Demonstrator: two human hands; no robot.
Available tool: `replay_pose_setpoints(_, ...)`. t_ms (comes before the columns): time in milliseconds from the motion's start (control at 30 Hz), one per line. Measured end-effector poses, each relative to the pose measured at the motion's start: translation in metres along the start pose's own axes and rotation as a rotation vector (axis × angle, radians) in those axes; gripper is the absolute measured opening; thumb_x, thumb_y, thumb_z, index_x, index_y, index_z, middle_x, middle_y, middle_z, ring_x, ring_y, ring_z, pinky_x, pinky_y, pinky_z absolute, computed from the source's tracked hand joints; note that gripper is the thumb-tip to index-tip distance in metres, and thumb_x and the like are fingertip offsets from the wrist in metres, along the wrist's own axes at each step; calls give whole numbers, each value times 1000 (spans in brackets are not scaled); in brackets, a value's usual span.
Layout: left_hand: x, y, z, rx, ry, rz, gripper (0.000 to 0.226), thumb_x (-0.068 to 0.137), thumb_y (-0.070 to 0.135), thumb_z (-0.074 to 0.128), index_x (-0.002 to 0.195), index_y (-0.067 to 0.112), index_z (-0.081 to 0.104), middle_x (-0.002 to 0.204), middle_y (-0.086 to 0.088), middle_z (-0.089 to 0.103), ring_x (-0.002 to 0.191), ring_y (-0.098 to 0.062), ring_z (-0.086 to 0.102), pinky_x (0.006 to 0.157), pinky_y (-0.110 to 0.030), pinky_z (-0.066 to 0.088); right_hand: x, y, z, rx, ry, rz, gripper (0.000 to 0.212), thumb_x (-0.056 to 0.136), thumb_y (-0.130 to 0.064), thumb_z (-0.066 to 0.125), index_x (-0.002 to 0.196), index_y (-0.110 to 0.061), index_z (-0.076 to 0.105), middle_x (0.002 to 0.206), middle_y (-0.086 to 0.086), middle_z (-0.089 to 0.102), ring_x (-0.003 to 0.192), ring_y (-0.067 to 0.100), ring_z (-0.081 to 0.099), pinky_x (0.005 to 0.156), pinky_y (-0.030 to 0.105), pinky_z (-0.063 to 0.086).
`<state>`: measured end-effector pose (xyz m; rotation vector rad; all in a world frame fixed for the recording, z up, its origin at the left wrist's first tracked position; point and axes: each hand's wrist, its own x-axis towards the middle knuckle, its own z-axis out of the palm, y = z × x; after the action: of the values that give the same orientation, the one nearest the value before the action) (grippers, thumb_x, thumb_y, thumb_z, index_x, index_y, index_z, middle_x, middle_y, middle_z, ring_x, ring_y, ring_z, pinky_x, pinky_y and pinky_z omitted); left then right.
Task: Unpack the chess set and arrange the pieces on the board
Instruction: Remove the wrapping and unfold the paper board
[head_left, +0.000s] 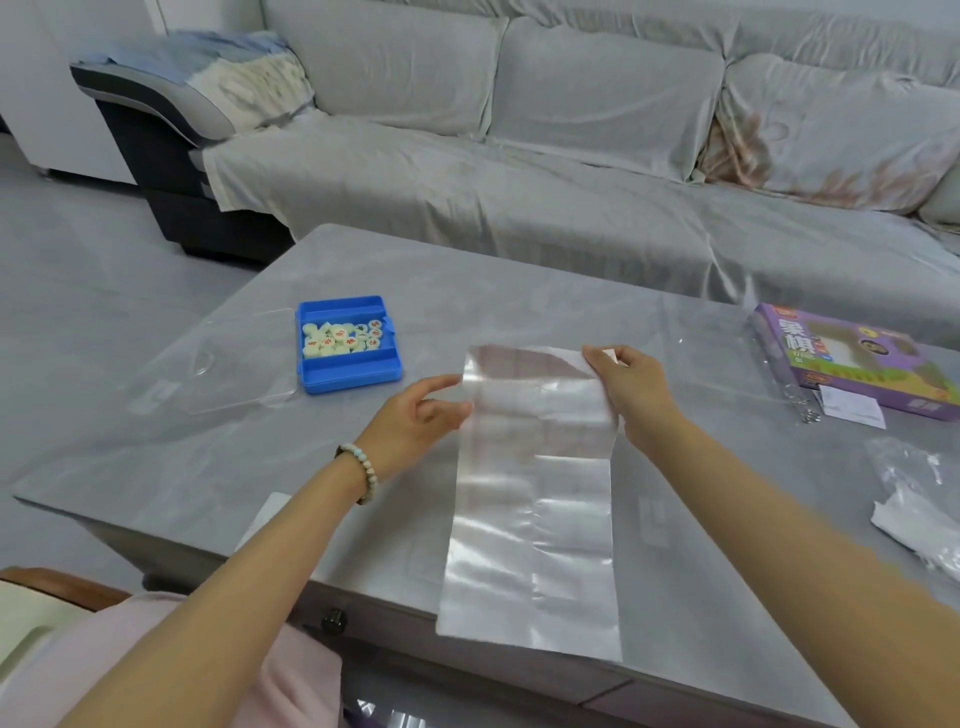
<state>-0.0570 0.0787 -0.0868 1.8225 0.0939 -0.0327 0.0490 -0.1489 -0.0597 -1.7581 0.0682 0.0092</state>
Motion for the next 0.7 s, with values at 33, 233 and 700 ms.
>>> replay_pose_setpoints(33,0,-4,3,65,33,-6,61,82,39,61,136,28,36,118,14,56,101,-2,57,93,-25,44,10,6,2,24,24,51,13,87,-25,64,86,-12,65,86,6,63,76,17,58,74,30,49)
replay_pose_setpoints(233,-14,-33,27,712,-163,183,68,89,57,42,146,40,8,155,14,1,142,-11,4,115,-35,6,30,26,10,-59,110,82,43,98,-29,45,136,-10,39,140,9,43,124,22,44,98,28,33)
replay_pose_setpoints(700,17,-55,14,1094,-75,-46,66,91,63,26,147,36,5,157,3,-2,144,-24,-5,115,-41,-2,-132,83,27,-631,-623,-504,60,73,-74,50,127,-47,43,142,-32,28,135,-12,14,112,13,10)
